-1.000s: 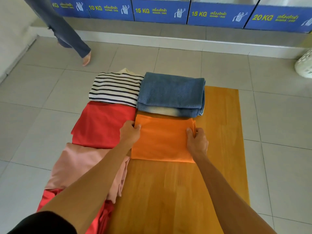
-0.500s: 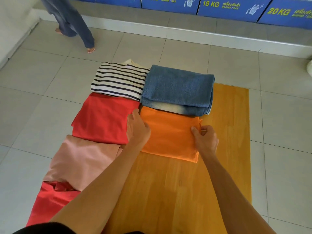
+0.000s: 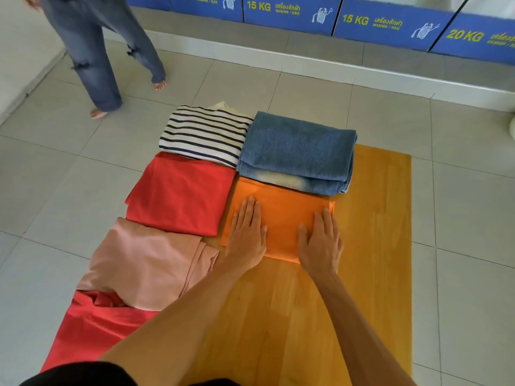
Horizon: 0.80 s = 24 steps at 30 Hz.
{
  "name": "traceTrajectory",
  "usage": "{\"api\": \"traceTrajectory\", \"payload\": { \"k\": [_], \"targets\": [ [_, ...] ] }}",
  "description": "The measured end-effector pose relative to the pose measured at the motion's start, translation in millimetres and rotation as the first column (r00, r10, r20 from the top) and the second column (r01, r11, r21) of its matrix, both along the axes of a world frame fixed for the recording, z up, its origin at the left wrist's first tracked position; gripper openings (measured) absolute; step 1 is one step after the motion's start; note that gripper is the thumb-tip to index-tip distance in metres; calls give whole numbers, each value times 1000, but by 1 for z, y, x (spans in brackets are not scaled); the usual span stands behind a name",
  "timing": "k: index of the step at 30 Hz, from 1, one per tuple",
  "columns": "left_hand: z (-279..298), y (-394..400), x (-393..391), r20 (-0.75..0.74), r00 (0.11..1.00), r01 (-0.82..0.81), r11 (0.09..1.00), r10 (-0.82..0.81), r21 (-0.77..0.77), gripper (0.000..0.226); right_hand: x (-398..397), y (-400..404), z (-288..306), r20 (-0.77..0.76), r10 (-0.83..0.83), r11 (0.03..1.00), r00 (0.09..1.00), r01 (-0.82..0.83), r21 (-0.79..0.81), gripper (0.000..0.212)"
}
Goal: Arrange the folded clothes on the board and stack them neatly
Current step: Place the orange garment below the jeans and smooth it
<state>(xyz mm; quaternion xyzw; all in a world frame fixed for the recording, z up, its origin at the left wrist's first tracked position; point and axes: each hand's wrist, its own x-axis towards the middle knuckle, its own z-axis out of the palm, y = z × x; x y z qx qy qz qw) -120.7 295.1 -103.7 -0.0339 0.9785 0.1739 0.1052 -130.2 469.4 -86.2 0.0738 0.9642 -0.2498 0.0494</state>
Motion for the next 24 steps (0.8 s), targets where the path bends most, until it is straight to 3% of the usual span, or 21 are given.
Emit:
{"api": "traceTrajectory", "payload": {
  "k": [4, 10, 19, 24],
  "targets": [
    [-2, -6, 4, 3, 1000, 16, 999, -16, -37, 68, 14, 14, -22, 12, 87, 990, 996, -88, 107, 70],
    [6, -8, 0, 70, 997, 39, 999, -37, -26, 66, 12, 14, -22, 37, 93, 987, 995, -97, 127, 71],
    [41, -26, 19, 168, 986, -9, 992, -12, 127, 62, 12, 14, -17, 92, 107, 985, 990, -118, 126, 71],
    [58, -45, 33, 90, 995, -61, 970, 41, 234, 59, 8, 14, -4, 165, 128, 976, 978, -154, 157, 70]
  ]
}}
